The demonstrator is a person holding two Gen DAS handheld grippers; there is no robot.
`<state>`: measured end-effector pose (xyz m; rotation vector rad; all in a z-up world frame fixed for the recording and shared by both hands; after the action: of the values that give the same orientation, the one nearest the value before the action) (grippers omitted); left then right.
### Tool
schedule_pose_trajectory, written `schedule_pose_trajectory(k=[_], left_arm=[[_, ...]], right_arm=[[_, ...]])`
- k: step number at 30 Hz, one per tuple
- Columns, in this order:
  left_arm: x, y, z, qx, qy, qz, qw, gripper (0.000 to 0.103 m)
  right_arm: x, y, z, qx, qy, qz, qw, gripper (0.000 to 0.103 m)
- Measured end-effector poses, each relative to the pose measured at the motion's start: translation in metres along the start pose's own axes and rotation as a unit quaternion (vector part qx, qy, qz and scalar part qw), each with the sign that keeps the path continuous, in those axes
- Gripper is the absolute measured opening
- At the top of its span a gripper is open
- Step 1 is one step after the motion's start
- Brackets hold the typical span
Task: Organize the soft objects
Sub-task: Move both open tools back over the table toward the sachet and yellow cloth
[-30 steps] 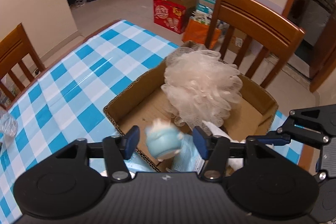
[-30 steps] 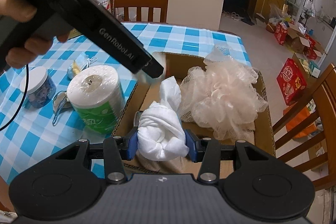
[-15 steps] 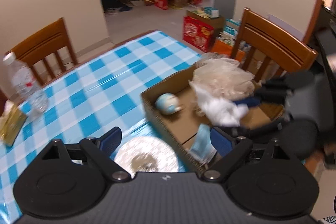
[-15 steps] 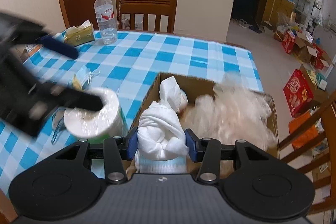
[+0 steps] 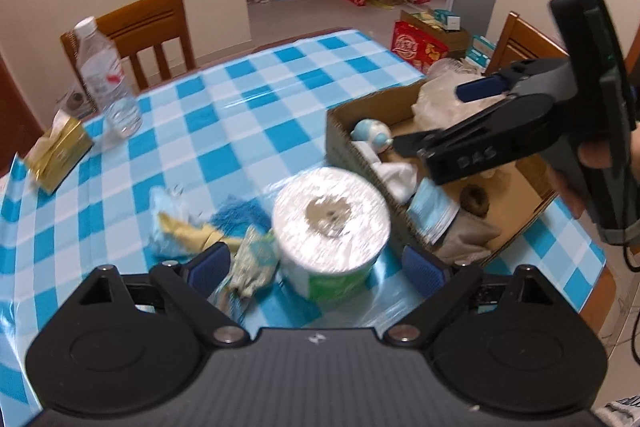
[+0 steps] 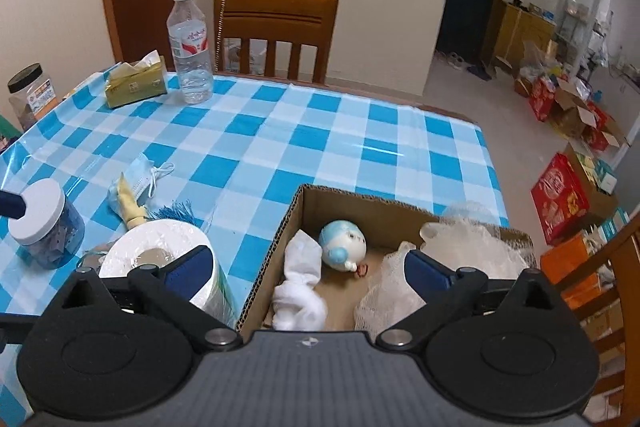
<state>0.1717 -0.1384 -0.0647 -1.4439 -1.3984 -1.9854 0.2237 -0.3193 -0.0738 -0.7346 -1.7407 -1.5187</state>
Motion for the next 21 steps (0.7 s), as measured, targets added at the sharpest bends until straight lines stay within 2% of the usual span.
schedule_pose_trajectory(k=[9,11,21], left_arm=[[0.000,-0.033,0.024,0.020,0.030,0.010,0.9993,0.094],[0.001,-0.038,0.028,0.022,0.034,0.010,0.9991,0.094],[0.014,-0.066,0.059,0.028,0.042,0.010,0.9987,0.094]], right_arm=[[0.013,-0.018,0.016,-0.028,0.008,0.020,0.999,0.103],[0.016,-0.022,0.025,-0.027,0.019,0.028,0.999,0.103],[0.031,-0.030,0.084,-0.017,0.027,0.030,0.999,0.103]])
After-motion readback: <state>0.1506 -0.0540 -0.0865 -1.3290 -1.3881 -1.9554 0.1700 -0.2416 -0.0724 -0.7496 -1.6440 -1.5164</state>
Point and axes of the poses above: each gripper's, at about its wrist camera, not at the fingertips, and x roughly against the way its jaws point, z to its left, y to its top, the point moved 7 cm from there along -x, roughly the way its jaws point, and after that the axes turned 6 degrees about z, right-handed, at the moved point
